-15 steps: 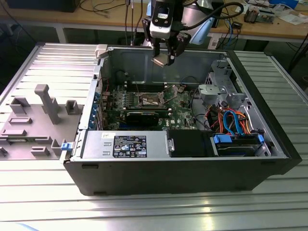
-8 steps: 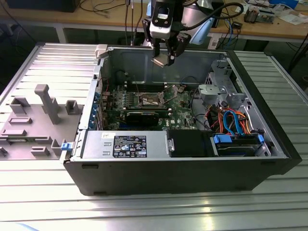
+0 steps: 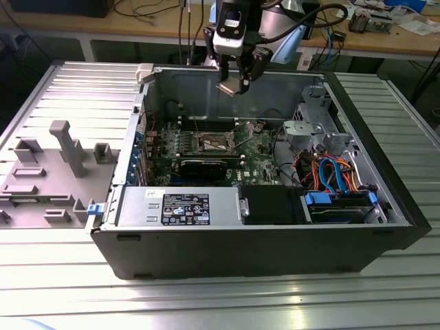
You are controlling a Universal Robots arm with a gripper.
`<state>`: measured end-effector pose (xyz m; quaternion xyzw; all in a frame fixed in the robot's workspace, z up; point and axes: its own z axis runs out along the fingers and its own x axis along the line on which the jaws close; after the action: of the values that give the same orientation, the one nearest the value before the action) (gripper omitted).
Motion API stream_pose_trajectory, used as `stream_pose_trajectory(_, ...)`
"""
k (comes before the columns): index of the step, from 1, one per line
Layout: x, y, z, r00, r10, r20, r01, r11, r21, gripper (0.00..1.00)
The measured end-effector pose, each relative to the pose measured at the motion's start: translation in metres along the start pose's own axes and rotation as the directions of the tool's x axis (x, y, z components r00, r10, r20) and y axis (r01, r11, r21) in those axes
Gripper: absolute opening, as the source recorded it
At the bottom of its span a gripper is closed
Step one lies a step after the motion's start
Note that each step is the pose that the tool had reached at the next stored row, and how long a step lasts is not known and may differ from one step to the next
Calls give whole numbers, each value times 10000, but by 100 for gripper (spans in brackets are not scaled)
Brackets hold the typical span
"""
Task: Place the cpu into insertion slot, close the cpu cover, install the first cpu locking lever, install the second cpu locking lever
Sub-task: 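Place the cpu into insertion slot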
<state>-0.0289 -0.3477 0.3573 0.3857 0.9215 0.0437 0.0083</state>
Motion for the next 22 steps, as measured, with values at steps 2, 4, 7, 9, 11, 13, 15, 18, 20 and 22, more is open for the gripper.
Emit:
stream_pose_trajectory(2, 0, 0, 0, 9999, 139, 12, -139, 9999, -1, 54)
stream_pose_trajectory(4, 0, 0, 1, 9996, 297, 25, -297, 9996, -6, 54)
stream_pose_trajectory(7, 0, 0, 1, 9988, 483, 42, -483, 9988, -8, 54)
stream_pose_trajectory(9, 0, 0, 1, 9986, 535, 46, -535, 9986, -10, 54)
stream_pose_trajectory(11, 0, 0, 1, 9985, 539, 47, -539, 9985, -10, 54)
stream_pose_trajectory(13, 0, 0, 1, 9985, 541, 47, -541, 9985, -10, 54)
stream_pose_trajectory(15, 0, 0, 1, 9985, 541, 47, -541, 9985, -10, 54)
stream_pose_trajectory(18, 0, 0, 1, 9985, 542, 47, -542, 9985, -10, 54)
stream_pose_trajectory(20, 0, 0, 1, 9985, 544, 48, -544, 9985, -10, 54)
stream_pose_trajectory(22, 0, 0, 1, 9985, 551, 48, -551, 9985, -10, 54)
